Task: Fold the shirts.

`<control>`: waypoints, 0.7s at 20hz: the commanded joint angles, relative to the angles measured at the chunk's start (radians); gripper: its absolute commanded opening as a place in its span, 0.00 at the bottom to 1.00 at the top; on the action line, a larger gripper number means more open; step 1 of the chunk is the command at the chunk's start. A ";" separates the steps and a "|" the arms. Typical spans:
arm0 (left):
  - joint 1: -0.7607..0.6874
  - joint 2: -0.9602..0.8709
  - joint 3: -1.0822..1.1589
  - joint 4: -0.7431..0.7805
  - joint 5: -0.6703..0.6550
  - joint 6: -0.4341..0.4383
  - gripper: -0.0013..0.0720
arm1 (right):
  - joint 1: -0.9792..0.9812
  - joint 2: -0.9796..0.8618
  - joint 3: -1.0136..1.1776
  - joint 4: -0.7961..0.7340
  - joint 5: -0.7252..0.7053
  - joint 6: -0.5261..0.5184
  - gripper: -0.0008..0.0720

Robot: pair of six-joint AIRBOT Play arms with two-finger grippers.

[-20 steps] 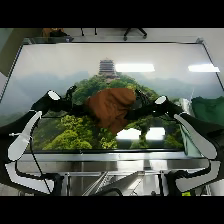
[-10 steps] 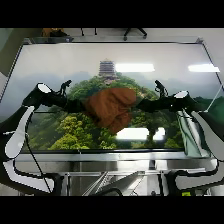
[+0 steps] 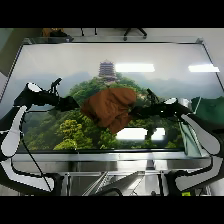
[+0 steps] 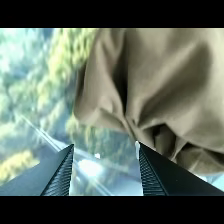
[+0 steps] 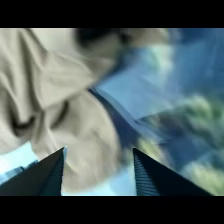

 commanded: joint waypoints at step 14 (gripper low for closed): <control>-0.133 -0.002 0.000 -0.006 0.060 -0.010 0.62 | -0.111 0.407 0.561 0.151 -0.007 -0.089 0.04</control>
